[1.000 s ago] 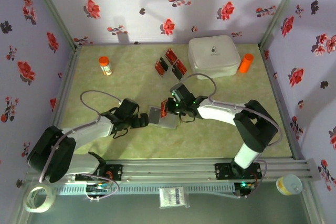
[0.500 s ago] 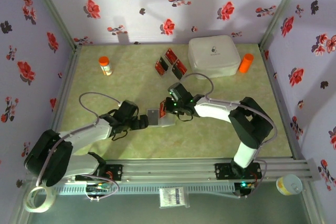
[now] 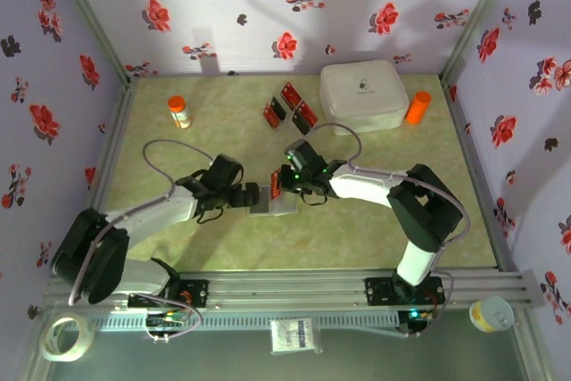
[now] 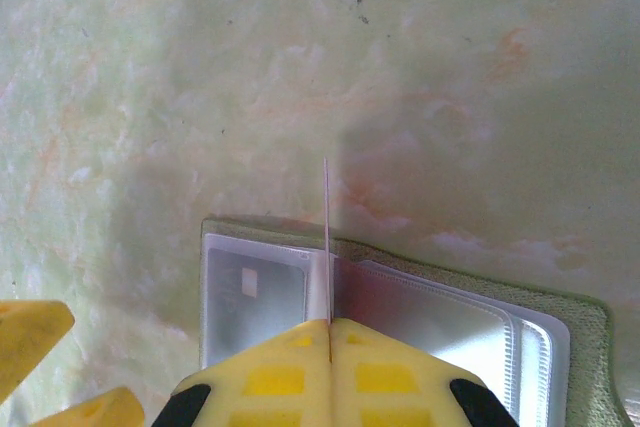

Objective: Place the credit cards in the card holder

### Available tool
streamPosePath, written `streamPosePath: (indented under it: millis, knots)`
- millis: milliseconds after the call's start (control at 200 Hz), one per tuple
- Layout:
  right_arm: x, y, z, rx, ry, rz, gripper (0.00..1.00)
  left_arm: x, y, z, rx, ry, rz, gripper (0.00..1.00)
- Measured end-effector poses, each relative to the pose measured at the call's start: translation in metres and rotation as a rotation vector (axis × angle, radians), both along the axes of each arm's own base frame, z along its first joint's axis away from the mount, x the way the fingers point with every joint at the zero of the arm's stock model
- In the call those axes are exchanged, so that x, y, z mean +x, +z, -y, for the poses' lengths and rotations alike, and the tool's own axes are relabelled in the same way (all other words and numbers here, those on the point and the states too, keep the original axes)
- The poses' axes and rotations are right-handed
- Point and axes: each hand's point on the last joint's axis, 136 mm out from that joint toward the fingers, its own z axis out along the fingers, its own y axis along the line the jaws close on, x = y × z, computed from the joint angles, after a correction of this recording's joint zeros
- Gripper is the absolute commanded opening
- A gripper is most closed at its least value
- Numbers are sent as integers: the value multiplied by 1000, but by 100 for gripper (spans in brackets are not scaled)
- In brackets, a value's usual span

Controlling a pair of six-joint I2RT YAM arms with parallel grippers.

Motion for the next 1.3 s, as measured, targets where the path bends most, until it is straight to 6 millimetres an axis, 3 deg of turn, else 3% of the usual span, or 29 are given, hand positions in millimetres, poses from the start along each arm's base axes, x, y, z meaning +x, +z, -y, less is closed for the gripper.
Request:
streamPosePath:
  millis: [150, 440, 830, 1150, 1300]
  knots:
    - [0, 0, 0, 0, 1, 1, 0, 8, -9, 3, 59, -27, -29, 100]
    - [-1, -2, 1, 3, 0, 3, 0, 3, -23, -10, 162, -48, -67, 100]
    - [0, 0, -1, 14, 2, 9, 0, 1, -29, -15, 187, -47, -76, 100]
    - [-2, 30, 1, 69, 1, 62, 0, -4, -35, -20, 205, -45, -91, 100]
    - [-8, 25, 9, 86, -15, 68, 0, -5, -37, -21, 206, -44, -92, 100]
